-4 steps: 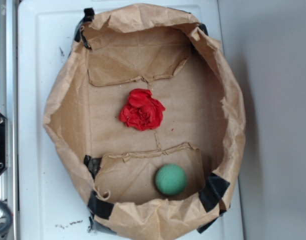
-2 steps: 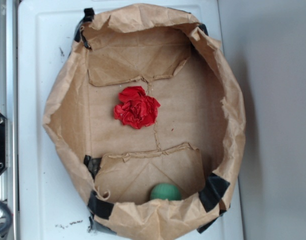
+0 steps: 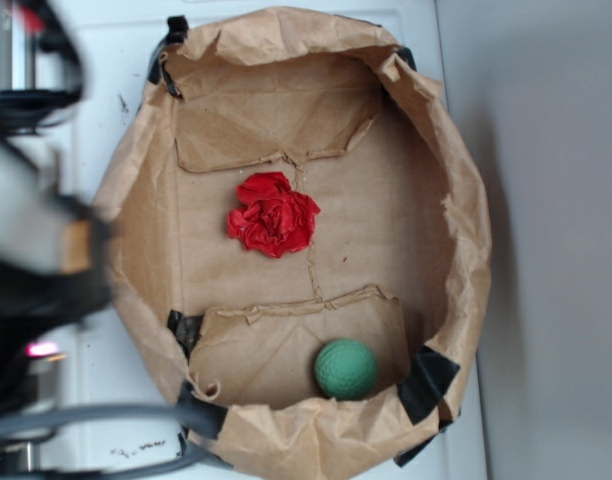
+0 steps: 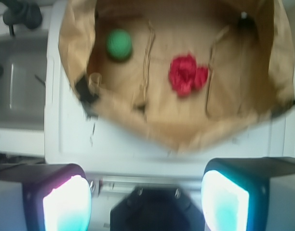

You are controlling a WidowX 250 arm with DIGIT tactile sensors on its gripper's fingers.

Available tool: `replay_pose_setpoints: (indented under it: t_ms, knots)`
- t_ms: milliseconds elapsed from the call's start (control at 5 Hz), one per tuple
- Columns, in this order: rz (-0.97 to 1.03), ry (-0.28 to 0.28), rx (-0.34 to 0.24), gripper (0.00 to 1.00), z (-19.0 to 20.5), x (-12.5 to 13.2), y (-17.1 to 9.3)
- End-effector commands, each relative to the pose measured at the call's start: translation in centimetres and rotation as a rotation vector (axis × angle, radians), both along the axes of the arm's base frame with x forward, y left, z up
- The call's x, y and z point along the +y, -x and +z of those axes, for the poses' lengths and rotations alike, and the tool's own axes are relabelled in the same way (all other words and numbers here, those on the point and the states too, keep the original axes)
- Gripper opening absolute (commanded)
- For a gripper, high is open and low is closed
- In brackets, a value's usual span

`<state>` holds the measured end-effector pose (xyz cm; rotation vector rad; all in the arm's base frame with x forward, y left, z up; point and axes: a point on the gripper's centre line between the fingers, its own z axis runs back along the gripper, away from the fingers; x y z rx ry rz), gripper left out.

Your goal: Grab the green ball.

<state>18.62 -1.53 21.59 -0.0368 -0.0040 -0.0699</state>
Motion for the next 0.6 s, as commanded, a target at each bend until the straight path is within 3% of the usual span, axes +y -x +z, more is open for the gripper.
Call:
replay_pose_setpoints:
  t_ms: [0,200,400]
  knots:
    - [-0.150,0.017,-0.040,1.00,0.2,0.6,-3.9]
    - [-0.150,0.017,-0.040,1.00,0.2,0.6,-3.9]
    - [-0.399,0.096,-0.043,1.00,-2.3,3.6,-5.7]
